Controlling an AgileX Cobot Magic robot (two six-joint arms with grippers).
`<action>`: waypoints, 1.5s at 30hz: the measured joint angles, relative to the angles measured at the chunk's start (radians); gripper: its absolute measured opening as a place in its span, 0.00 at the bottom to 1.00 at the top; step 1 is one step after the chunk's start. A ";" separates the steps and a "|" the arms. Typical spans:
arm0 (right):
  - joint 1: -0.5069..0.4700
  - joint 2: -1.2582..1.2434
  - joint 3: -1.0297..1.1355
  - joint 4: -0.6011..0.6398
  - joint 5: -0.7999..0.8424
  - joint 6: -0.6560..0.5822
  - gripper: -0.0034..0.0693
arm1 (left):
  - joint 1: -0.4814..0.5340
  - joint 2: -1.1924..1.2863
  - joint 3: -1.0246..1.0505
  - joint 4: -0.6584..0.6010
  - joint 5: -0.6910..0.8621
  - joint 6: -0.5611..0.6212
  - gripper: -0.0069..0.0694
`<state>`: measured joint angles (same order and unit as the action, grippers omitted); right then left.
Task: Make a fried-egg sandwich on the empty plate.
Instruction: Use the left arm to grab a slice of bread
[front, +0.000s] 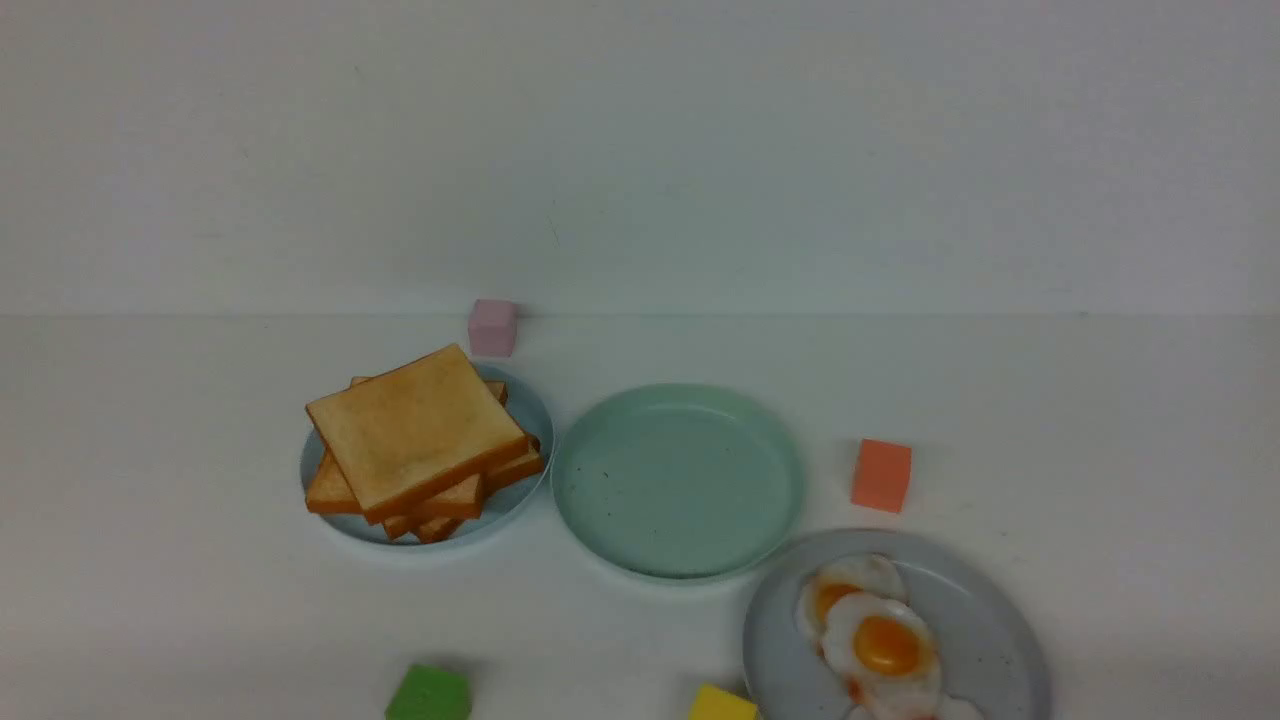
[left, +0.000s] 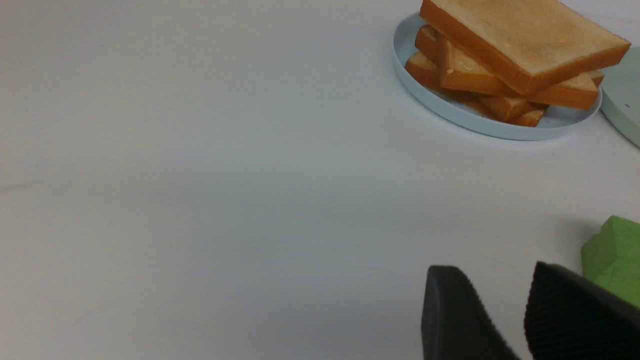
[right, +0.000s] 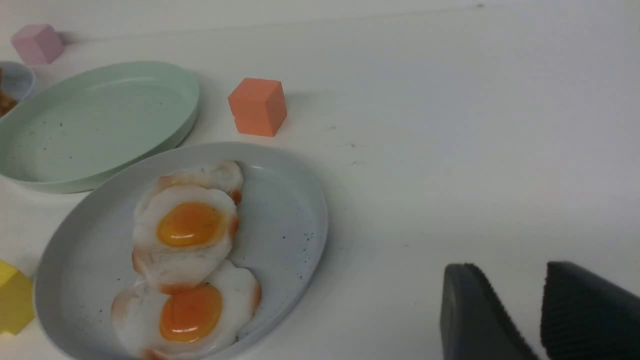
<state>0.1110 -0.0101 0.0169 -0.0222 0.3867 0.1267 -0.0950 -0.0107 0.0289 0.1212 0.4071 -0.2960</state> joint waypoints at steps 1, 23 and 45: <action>0.000 0.000 0.000 0.000 0.000 0.000 0.37 | 0.000 0.000 0.000 0.000 0.000 0.000 0.40; 0.000 0.000 0.000 -0.027 0.000 0.000 0.37 | 0.000 0.000 0.000 0.001 0.000 0.000 0.40; 0.000 0.000 0.006 -0.049 -0.033 0.000 0.37 | 0.000 0.000 0.000 0.165 0.007 0.000 0.40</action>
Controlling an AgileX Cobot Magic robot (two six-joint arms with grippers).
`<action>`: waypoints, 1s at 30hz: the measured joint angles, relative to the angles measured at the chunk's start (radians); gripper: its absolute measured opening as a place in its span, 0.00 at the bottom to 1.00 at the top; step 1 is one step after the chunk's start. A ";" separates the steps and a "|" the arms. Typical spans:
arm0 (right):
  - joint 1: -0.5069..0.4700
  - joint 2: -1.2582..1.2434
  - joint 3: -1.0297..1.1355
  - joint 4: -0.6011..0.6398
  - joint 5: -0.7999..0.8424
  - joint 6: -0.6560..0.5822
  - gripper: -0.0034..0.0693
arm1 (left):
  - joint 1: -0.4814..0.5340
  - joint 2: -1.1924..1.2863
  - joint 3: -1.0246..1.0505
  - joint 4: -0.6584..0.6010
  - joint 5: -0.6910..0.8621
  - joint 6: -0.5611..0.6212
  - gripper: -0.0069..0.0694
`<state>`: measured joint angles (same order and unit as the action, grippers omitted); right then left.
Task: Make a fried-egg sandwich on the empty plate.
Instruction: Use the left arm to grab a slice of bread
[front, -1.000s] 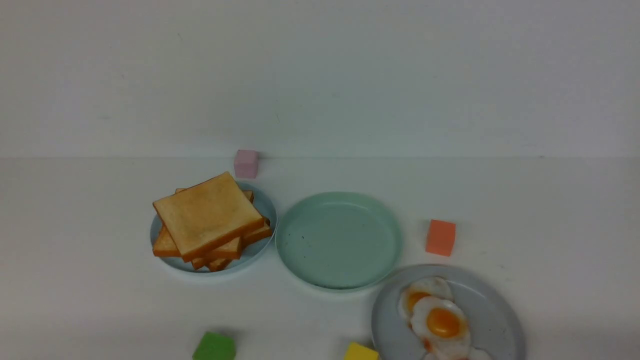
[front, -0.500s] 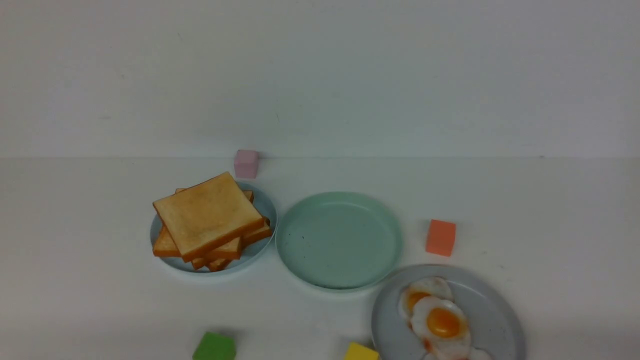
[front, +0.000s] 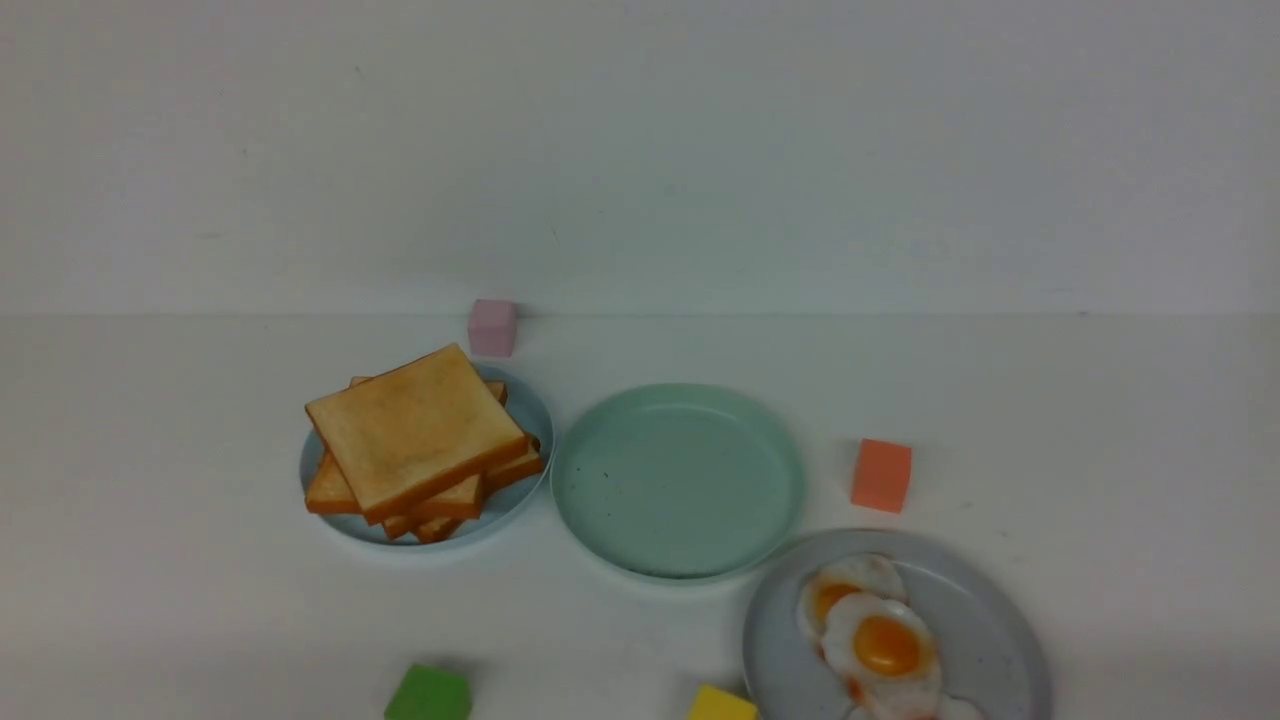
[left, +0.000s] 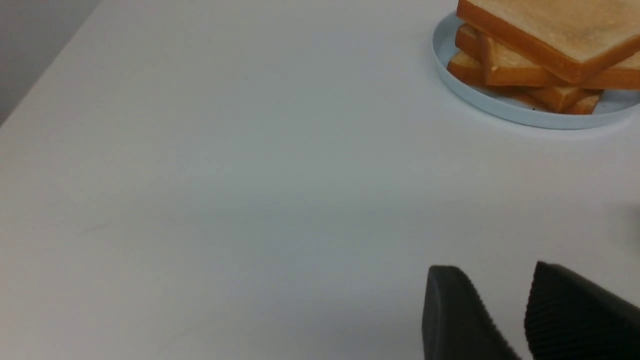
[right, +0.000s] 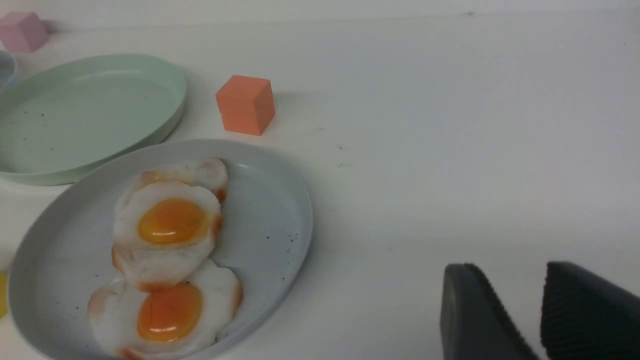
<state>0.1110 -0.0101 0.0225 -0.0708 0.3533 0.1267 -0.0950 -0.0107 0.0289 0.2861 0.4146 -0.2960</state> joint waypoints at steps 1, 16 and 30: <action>0.000 0.000 0.003 0.000 -0.027 0.000 0.37 | 0.000 0.000 0.000 0.003 -0.005 0.000 0.40; 0.000 0.000 0.005 0.000 -0.561 0.038 0.37 | 0.000 0.000 0.003 0.024 -0.378 -0.003 0.40; 0.000 0.124 -0.365 -0.052 -0.526 0.309 0.37 | 0.000 0.055 -0.232 -0.269 -0.740 -0.364 0.40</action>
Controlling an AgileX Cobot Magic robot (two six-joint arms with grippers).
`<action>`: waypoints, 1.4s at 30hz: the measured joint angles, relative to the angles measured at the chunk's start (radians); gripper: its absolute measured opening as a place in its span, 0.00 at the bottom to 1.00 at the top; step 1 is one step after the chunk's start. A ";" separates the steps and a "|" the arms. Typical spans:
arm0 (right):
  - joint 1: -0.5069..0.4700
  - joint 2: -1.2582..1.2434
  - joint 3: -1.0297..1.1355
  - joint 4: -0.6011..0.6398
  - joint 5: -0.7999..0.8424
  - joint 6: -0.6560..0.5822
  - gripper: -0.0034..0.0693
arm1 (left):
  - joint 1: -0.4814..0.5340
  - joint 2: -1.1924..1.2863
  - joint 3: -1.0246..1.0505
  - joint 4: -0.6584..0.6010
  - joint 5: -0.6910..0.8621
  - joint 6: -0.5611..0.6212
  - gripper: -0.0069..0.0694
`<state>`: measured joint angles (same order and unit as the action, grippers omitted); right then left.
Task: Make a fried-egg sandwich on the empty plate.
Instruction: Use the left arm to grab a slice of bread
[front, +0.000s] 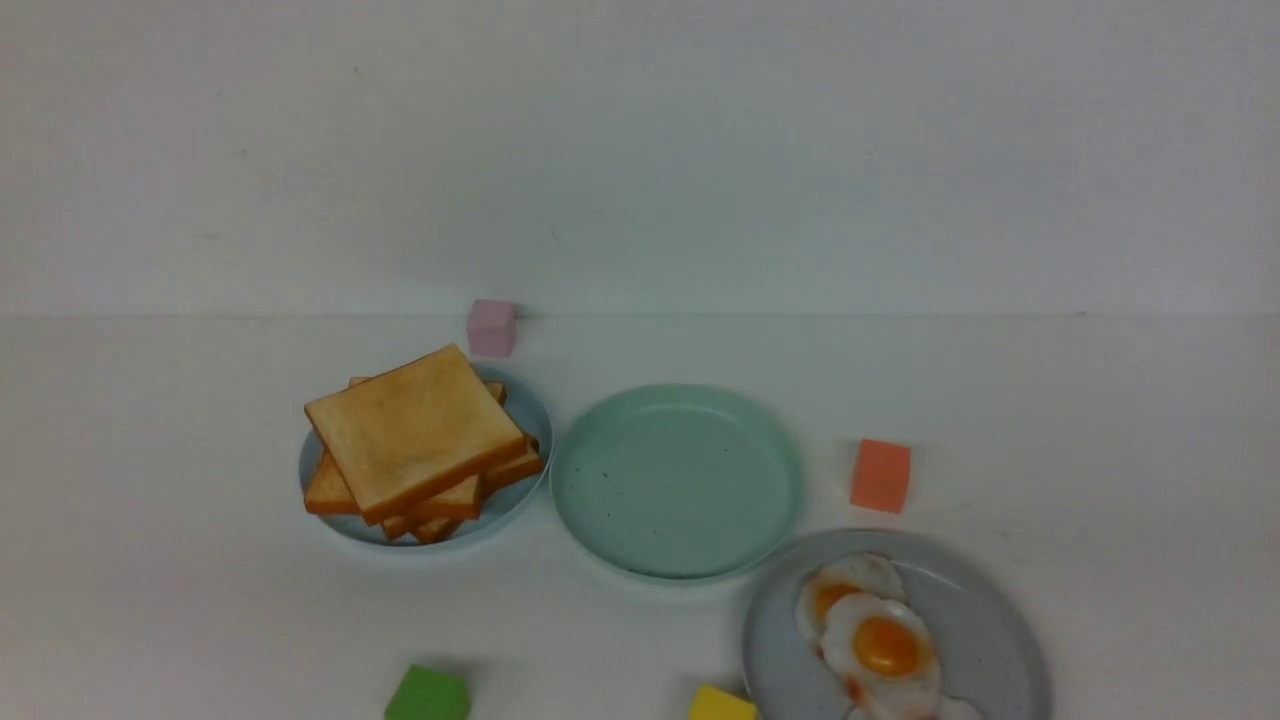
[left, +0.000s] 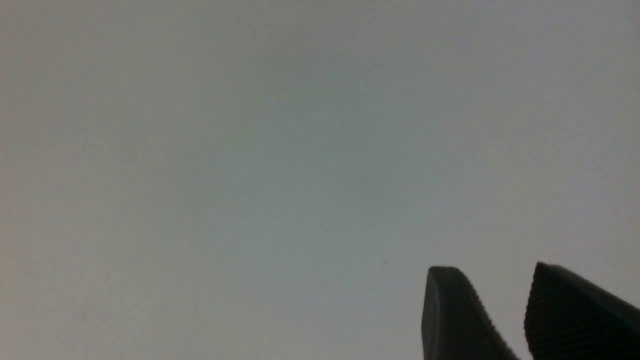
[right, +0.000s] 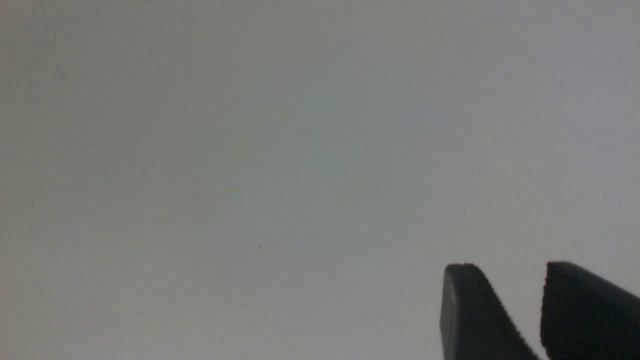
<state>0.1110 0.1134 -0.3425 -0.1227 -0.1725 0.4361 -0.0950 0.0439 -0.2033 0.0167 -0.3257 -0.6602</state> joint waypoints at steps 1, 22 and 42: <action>0.000 0.038 -0.070 0.000 0.064 0.011 0.37 | 0.000 0.040 -0.061 -0.017 0.035 0.008 0.40; 0.000 0.643 -0.521 0.174 0.969 -0.052 0.37 | 0.000 0.836 -0.657 -0.079 0.964 -0.005 0.40; 0.138 0.645 -0.448 0.287 0.917 -0.252 0.37 | 0.000 1.431 -0.757 -0.405 0.919 0.061 0.51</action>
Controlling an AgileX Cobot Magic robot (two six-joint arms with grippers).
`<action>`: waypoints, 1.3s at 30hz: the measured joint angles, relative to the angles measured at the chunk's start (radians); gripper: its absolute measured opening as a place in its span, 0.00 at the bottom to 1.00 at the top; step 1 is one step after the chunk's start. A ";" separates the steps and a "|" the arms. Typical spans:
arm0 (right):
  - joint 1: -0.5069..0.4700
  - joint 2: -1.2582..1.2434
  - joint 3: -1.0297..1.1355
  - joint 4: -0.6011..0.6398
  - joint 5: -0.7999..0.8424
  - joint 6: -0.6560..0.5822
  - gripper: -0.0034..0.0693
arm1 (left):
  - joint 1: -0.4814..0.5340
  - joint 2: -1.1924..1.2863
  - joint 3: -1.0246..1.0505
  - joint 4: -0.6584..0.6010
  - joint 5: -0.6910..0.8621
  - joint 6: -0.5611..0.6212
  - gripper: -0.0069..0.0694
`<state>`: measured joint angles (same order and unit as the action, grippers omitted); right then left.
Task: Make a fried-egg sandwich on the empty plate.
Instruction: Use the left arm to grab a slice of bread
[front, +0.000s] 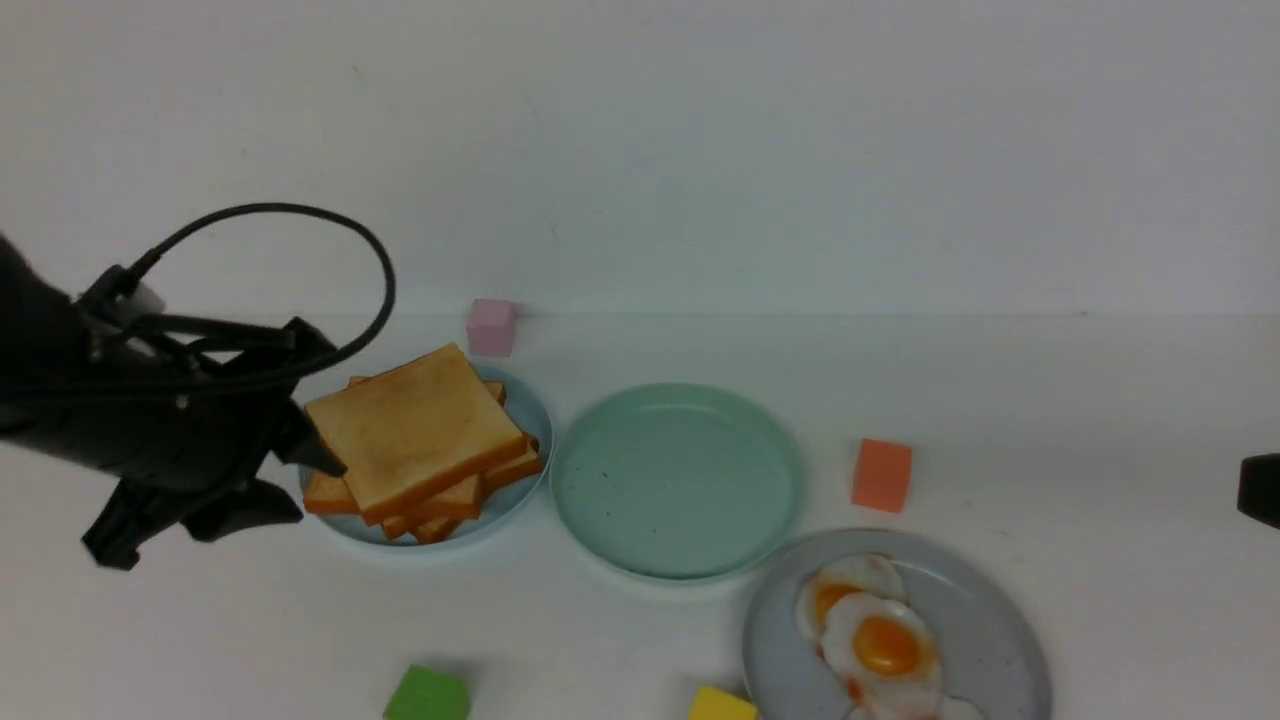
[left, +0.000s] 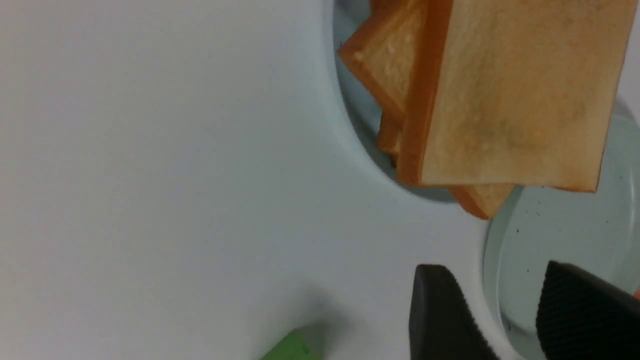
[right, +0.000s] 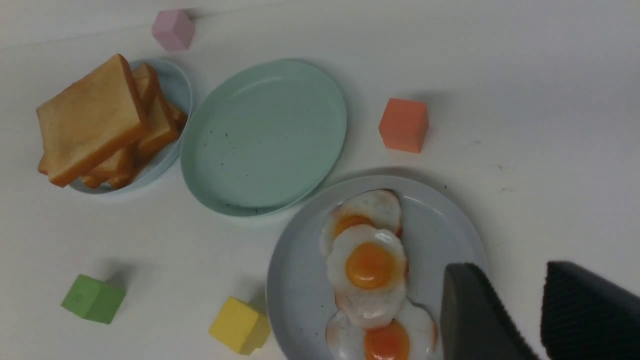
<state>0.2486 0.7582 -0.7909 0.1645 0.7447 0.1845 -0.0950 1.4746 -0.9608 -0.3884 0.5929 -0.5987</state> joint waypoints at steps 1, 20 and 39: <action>0.000 0.000 0.000 0.001 -0.001 0.000 0.37 | 0.000 0.017 -0.015 -0.002 -0.002 0.005 0.53; 0.000 0.000 0.000 0.020 0.021 0.000 0.37 | 0.000 0.228 -0.046 -0.074 -0.175 0.035 0.63; 0.000 0.000 0.000 0.019 0.026 0.000 0.37 | 0.000 0.250 -0.047 -0.123 -0.191 0.113 0.12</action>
<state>0.2486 0.7582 -0.7909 0.1834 0.7712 0.1845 -0.0950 1.7250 -1.0080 -0.5116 0.4016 -0.4853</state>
